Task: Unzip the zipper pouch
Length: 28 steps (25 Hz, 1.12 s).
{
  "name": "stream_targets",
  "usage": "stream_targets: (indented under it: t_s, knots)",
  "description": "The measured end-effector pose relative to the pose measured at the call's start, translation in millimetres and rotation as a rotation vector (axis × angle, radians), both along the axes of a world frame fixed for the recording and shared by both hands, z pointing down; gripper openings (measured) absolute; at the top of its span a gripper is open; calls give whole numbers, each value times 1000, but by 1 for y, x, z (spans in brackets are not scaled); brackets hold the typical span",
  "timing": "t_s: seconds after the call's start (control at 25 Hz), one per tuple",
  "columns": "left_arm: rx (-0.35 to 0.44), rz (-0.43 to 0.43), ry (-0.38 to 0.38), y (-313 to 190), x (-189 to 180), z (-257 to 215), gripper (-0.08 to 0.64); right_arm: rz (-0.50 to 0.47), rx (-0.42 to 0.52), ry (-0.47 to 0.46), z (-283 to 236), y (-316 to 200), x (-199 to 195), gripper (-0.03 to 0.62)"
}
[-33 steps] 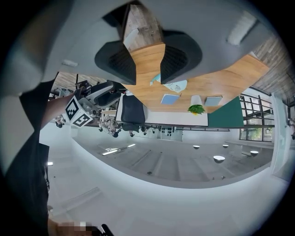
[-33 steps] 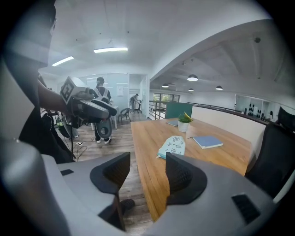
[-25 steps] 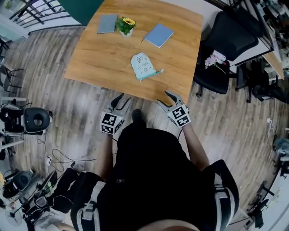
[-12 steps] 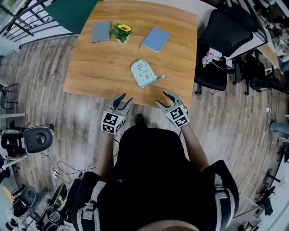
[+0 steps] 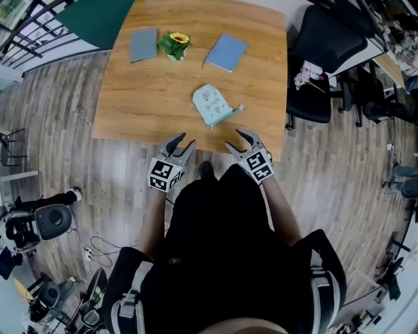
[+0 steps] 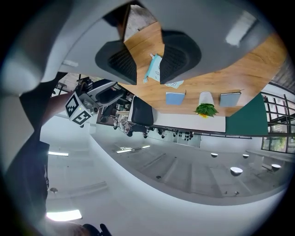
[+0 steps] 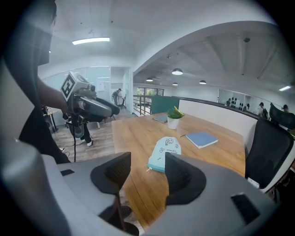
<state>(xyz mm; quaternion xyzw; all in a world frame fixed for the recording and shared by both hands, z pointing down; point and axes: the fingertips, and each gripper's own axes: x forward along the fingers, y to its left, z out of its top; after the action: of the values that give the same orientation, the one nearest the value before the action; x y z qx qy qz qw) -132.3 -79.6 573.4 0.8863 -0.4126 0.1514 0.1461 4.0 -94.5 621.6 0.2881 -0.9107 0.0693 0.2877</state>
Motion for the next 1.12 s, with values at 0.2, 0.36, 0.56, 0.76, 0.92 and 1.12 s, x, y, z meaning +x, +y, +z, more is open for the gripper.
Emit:
stream_targets:
  t_s: [0.2, 0.36, 0.56, 0.76, 0.92, 1.12]
  knots:
    - [-12, -2, 19, 1, -3, 4, 153, -9, -15, 11, 4, 2, -5, 233]
    - [-11, -20, 42, 2, -7, 3, 144, -24, -17, 25, 5, -1, -9, 233]
    - [-16, -49, 60, 2, -11, 5, 143, -59, -17, 25, 7, -9, -20, 232]
    - [-43, -68, 85, 5, -13, 6, 138, -116, -13, 31, 10, -19, -36, 230]
    - [-64, -70, 71, 1, -15, 12, 138, -119, -5, -20, 0, -32, -45, 232]
    - [-77, -64, 73, -4, -7, 13, 138, -120, -24, -32, 4, -33, -40, 235]
